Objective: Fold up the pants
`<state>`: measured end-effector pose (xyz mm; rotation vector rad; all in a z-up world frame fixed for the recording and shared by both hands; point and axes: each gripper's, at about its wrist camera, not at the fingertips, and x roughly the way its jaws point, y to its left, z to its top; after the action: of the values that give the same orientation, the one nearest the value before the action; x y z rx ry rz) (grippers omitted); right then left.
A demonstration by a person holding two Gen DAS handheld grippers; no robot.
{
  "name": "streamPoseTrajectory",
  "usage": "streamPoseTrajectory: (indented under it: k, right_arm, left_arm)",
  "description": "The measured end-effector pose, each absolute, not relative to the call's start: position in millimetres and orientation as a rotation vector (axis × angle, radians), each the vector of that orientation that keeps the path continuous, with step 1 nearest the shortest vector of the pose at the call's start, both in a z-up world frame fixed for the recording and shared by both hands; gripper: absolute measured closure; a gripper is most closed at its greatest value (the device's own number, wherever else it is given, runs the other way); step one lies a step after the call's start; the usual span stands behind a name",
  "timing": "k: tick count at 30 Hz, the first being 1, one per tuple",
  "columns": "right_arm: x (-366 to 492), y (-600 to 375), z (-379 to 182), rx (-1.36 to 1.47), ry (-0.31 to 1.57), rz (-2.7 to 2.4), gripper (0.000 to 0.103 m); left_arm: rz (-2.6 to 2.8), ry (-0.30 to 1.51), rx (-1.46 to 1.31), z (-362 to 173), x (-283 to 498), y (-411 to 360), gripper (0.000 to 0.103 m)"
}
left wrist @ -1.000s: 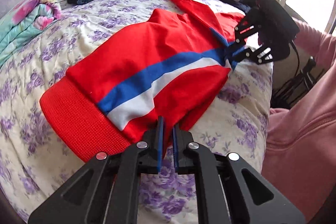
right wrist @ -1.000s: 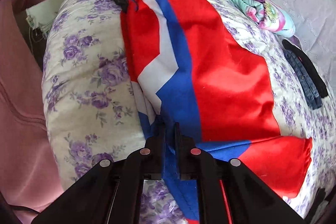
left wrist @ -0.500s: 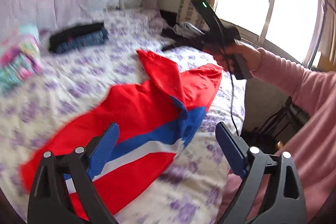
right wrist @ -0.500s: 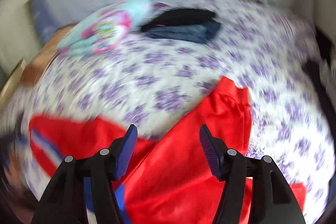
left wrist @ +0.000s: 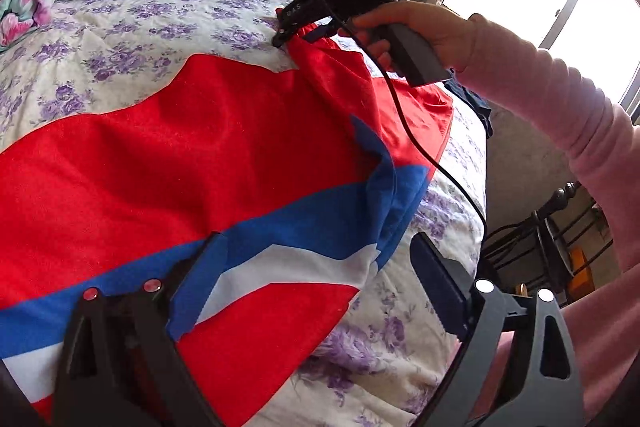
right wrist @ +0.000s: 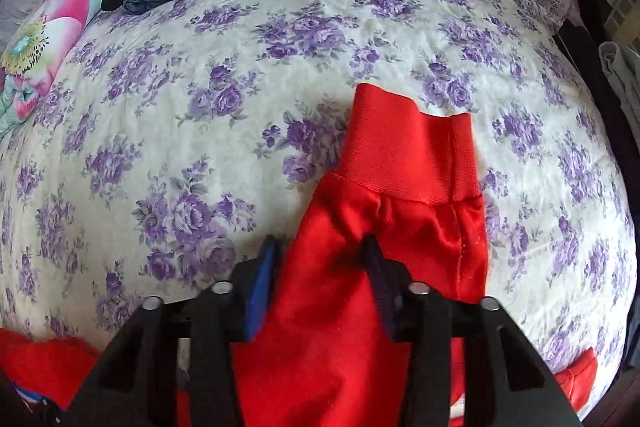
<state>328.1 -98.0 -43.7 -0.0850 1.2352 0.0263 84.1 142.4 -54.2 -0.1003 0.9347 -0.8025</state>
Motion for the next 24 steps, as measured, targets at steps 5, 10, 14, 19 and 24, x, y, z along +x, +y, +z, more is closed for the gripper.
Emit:
streamPoseTrajectory:
  k: [5,10,14,19,24]
  right_arm:
    - [311.1,-139.2,-5.2,0.126,1.167,0.152,0.096]
    - [236.7,-220.0,61.7,0.51,0.882,0.392,0.096]
    - [151.9,-306.7,57.4,0.788,0.646,0.471,0.096]
    - [85.7,-381.5,-48.1,1.002,0.702,0.302,0.092]
    - [59.3,-406.9,-78.4,1.117,0.665,0.324,0.066]
  left_arm:
    - [-0.8,0.929,-0.093,-52.0,86.2,145.4,0.013]
    - [-0.792,0.925,-0.086,-51.9,83.9,144.0,0.013]
    - [-0.782,0.923,-0.067,-51.4,82.0,140.4,0.013]
    - [-0.783,0.926,-0.064,-52.0,83.0,139.5,0.011]
    - [-0.772,0.926,-0.049,-52.6,82.9,136.9,0.011]
